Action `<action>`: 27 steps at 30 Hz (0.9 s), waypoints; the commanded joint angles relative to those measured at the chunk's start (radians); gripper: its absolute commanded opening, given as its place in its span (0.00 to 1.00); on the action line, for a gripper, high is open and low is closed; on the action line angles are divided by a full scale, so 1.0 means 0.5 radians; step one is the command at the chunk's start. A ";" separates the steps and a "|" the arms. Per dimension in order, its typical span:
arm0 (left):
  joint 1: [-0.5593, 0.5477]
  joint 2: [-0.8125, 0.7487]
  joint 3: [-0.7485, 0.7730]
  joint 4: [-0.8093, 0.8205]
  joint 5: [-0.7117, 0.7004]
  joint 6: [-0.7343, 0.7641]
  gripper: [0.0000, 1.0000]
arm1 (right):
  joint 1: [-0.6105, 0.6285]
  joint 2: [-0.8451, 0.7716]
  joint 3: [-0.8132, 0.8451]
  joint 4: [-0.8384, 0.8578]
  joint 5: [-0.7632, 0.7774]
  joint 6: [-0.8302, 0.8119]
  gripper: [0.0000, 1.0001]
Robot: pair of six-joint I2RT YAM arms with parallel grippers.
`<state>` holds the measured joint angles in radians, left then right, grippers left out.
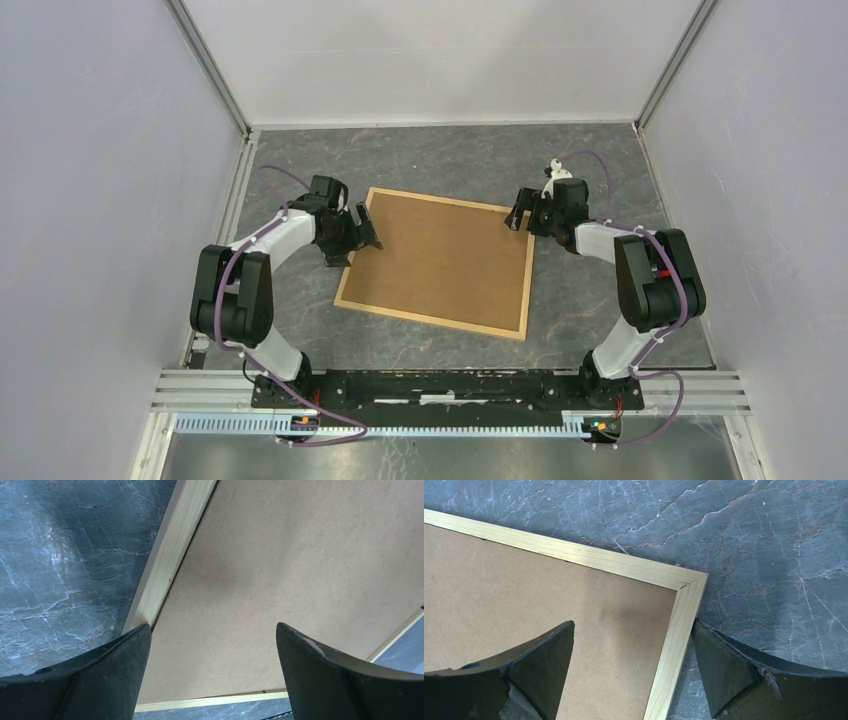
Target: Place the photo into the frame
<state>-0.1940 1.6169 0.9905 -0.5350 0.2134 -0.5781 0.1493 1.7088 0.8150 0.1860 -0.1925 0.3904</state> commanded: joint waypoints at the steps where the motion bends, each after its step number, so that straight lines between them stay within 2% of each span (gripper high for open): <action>1: -0.011 0.016 0.041 0.012 0.024 0.079 1.00 | 0.013 0.043 0.042 -0.015 -0.109 -0.002 0.93; 9: -0.009 -0.012 0.019 0.012 0.097 0.081 1.00 | 0.014 0.054 0.041 0.000 -0.141 0.007 0.92; 14: -0.008 0.036 0.038 0.065 0.479 0.011 1.00 | 0.014 0.079 0.044 0.018 -0.184 0.022 0.92; 18: -0.014 -0.065 -0.029 0.271 0.762 -0.189 1.00 | 0.014 0.089 0.042 0.039 -0.219 0.036 0.92; 24: -0.052 -0.128 -0.030 0.281 0.756 -0.235 1.00 | 0.014 0.089 0.031 0.061 -0.245 0.047 0.93; 27: -0.062 -0.143 -0.014 0.192 0.604 -0.150 1.00 | 0.014 0.090 0.037 0.047 -0.231 0.034 0.93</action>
<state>-0.2176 1.5810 0.9749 -0.4335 0.5358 -0.6521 0.1440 1.7332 0.8188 0.2352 -0.2626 0.3958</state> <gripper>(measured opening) 0.997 0.927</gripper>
